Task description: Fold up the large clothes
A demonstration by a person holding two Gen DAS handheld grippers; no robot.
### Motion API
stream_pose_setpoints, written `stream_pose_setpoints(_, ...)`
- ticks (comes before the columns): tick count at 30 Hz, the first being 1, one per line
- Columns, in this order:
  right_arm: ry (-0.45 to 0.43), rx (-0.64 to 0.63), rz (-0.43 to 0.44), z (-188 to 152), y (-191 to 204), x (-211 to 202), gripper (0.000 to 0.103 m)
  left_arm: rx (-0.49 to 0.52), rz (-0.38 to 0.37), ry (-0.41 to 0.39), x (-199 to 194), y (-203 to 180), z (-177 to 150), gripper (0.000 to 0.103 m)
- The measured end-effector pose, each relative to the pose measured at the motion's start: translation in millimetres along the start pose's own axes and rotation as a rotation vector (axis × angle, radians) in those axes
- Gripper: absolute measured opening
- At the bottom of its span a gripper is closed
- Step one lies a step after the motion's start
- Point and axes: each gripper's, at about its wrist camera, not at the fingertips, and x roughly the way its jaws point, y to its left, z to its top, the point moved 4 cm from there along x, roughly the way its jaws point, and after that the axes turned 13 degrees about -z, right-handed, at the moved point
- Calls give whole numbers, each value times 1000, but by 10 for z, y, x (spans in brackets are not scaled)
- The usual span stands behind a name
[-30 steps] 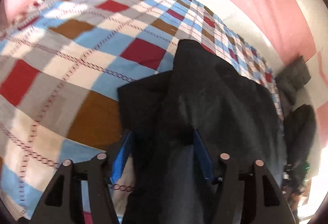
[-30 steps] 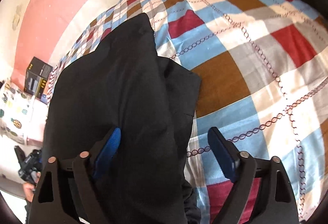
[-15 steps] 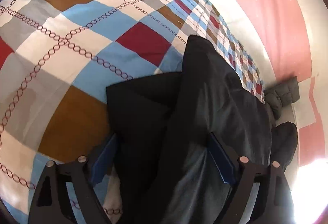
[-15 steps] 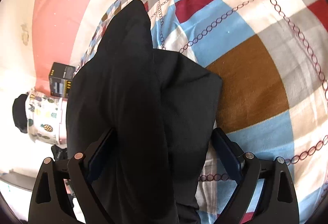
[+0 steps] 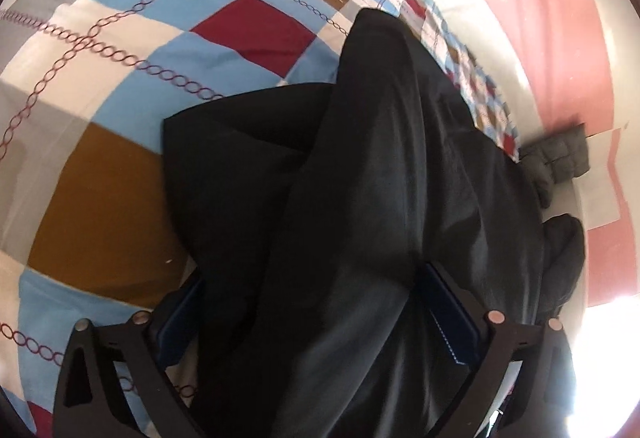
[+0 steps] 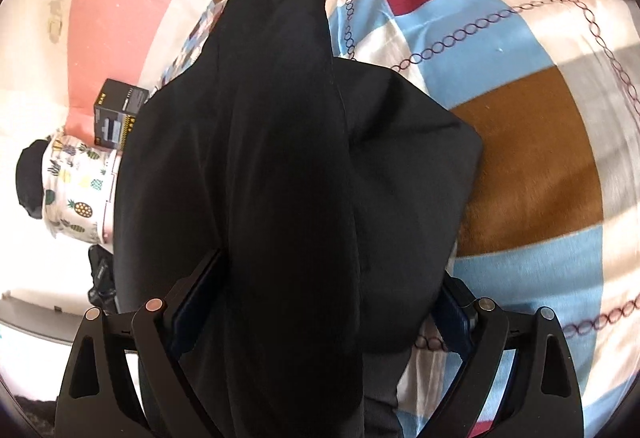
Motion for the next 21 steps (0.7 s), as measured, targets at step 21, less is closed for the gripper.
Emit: stream_pose_setpoints(21,2,49,109,-60,-102,-32,73,-75,-80,-43,-68,70,-8,94)
